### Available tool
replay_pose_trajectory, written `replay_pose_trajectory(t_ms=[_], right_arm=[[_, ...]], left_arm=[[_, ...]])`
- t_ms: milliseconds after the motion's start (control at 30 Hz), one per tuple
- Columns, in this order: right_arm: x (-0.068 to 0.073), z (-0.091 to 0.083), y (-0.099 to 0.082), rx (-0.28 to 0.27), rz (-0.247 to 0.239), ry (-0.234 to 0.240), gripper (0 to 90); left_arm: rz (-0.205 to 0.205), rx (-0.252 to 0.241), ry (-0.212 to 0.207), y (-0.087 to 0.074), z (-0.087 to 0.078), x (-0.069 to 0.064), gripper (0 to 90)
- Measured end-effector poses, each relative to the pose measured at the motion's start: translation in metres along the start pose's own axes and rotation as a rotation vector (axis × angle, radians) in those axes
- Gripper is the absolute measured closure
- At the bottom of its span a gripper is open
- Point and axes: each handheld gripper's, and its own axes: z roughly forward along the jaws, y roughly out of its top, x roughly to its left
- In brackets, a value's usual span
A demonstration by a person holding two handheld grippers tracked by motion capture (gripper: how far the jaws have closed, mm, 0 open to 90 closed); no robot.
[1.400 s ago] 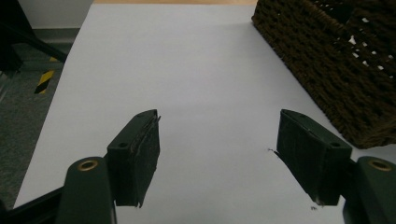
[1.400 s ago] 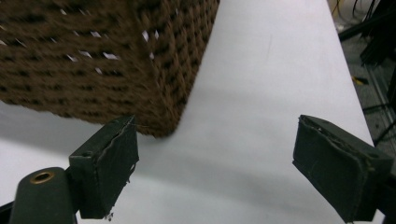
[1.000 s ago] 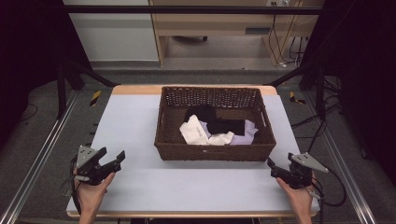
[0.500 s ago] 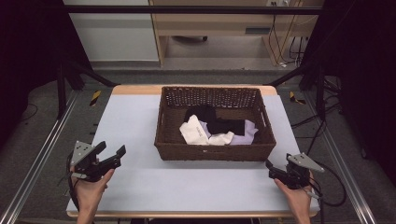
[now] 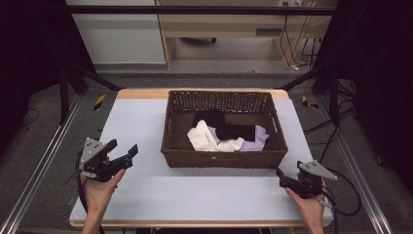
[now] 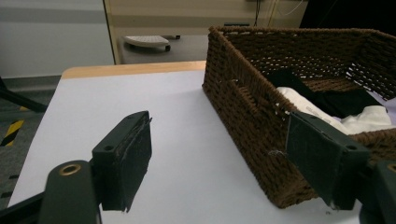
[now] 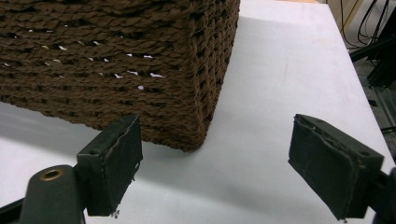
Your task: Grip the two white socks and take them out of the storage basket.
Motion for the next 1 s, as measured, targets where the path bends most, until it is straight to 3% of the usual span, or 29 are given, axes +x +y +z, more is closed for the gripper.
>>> replay_pose_trajectory(t_ms=[433,1000], right_arm=[[0.003,0.000,-0.001,0.009,0.000,0.017,18.8],[0.004,0.000,-0.002,0.014,-0.011,0.019,18.5]], left_arm=[[0.047,0.004,-0.022,0.036,0.022,-0.027,20.5],[0.069,-0.001,-0.058,0.060,0.047,-0.058,18.1]])
